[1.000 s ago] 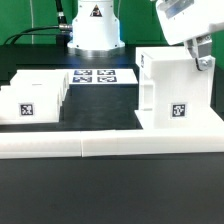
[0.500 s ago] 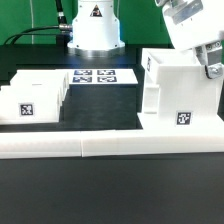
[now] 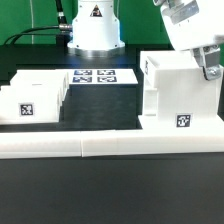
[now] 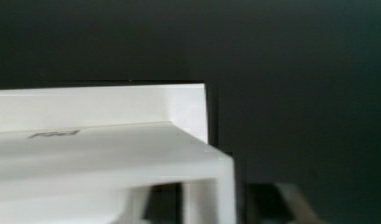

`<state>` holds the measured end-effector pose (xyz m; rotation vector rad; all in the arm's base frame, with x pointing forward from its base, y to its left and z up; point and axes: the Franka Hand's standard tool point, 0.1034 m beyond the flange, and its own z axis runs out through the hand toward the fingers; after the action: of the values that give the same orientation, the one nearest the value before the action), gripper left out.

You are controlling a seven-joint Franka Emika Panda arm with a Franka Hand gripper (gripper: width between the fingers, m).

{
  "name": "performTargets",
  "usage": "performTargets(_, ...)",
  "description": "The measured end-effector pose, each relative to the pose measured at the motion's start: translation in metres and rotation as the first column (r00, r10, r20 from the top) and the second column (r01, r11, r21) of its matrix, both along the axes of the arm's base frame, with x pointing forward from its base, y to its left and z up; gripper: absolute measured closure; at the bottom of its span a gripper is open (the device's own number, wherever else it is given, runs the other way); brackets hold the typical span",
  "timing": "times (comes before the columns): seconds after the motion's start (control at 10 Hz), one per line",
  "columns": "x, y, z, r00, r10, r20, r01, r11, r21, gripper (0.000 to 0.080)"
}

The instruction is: Assemble drawer

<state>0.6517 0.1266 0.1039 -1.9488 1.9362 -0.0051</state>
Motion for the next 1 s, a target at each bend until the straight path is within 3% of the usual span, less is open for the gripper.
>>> performTargets(0.1,0.0,0.0,0.0,1.0,0.0,0.001,0.0,1.0,0.0,0.0442)
performTargets(0.2,0.002,0.0,0.002,1.0,-0.001,0.008,0.001,1.0,-0.002,0.0442)
performTargets(0.4,0.004,-0.001,0.005,1.0,-0.005,0.021,0.005,1.0,-0.005,0.0184)
performTargets(0.7,0.005,-0.001,0.006,1.0,0.003,0.025,-0.002,1.0,-0.008,0.0151)
performTargets(0.8,0.001,-0.002,0.012,0.996,0.075,0.043,-0.074,0.997,-0.028,0.0151)
performTargets(1.0,-0.016,-0.002,0.038,0.982,0.167,0.086,-0.162,0.985,-0.063,0.0151)
